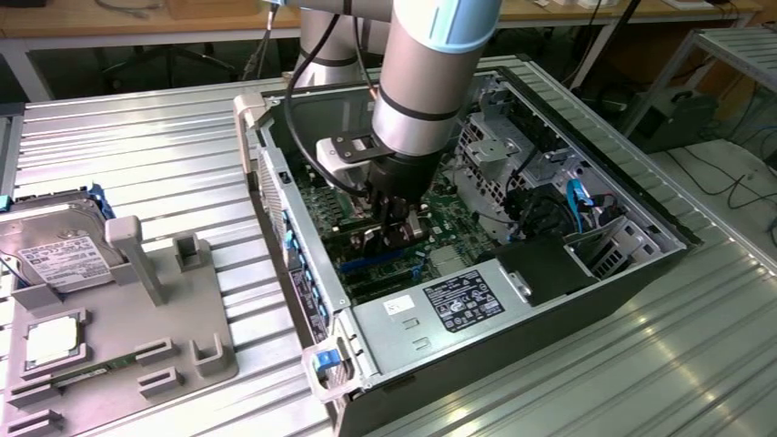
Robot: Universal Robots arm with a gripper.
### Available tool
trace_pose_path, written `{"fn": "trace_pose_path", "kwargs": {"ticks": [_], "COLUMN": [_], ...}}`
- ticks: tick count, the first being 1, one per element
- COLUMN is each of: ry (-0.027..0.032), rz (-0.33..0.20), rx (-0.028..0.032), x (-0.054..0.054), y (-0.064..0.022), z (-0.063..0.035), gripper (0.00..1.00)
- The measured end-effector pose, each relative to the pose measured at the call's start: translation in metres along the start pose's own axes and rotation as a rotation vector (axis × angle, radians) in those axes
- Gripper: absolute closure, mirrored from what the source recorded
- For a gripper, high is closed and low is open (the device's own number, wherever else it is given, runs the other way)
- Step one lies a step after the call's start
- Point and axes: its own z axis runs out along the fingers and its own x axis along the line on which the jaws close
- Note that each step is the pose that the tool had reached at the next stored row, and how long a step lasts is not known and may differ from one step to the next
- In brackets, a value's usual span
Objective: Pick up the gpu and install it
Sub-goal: 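Insert the gpu into the slot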
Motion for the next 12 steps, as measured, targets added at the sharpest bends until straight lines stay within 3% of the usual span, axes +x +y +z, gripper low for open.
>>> {"fn": "trace_pose_path", "kwargs": {"ticks": [12], "ry": [0.0001], "rz": [0.006], "rx": [-0.0003], "x": [0.0004], "y": [0.0000], "z": [0.0024], "gripper": [0.72]}}
